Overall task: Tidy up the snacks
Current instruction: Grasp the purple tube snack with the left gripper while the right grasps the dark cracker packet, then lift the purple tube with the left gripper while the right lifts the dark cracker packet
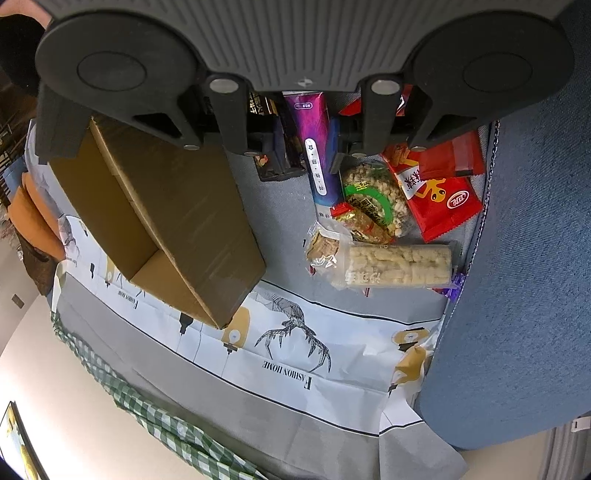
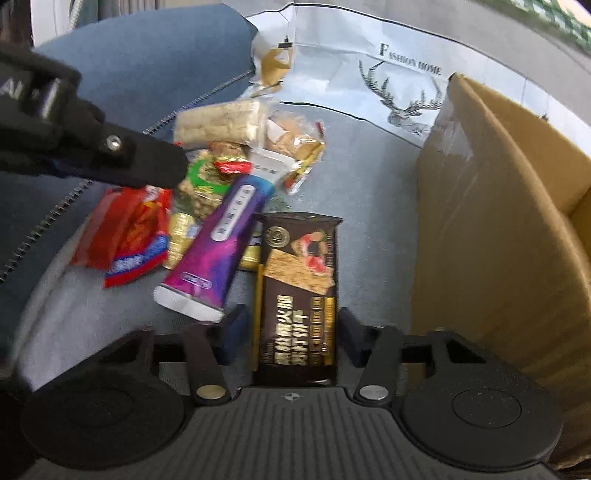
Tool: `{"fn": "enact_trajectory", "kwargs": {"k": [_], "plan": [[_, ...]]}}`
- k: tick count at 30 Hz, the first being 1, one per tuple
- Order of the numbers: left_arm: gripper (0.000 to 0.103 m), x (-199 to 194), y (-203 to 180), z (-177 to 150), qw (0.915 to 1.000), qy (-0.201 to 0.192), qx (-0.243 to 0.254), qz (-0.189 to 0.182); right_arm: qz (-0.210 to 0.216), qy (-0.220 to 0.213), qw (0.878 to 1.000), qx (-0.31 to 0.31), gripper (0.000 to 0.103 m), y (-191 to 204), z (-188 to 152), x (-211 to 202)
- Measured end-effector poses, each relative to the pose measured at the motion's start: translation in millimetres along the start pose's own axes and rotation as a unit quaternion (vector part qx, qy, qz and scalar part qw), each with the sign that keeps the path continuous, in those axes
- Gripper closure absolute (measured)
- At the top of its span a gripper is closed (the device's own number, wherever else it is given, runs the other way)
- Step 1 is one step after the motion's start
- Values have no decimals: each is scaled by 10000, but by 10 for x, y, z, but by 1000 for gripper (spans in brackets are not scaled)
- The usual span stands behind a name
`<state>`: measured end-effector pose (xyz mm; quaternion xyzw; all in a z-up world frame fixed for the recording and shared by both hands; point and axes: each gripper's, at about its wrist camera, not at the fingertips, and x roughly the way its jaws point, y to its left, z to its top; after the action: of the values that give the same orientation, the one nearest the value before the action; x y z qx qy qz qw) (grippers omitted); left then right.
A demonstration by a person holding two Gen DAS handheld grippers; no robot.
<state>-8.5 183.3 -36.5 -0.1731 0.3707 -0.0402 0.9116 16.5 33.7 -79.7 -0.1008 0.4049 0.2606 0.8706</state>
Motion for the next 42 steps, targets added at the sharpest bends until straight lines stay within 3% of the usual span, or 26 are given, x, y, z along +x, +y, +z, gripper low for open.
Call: {"fn": "enact_trajectory", "kwargs": {"k": [8,12,19,24,37,42], "plan": [[79,51,-44,4,9999,107,-50,39,423,-68,9989,-178,61,24,-167,-207],[79,209,-113,23,9994,332,69,119,540,182,9975,-408,61,-34,-286,-348],[79,502,-108,86,9977,371,-85,567,678,283,9965,-410,61,-63,-378,-380],[52,671,-166,96,9948,534,218,839,728,229,9967,-272,59,-89,-338,-318],[55,910,-212,42,9896,825,618,1001,795,174,9965,-213,52,-96,-326,-268],[77,828,-180,38,9915,725,550,930,797,161,9965,-202,51,-100,-331,-267]]}}
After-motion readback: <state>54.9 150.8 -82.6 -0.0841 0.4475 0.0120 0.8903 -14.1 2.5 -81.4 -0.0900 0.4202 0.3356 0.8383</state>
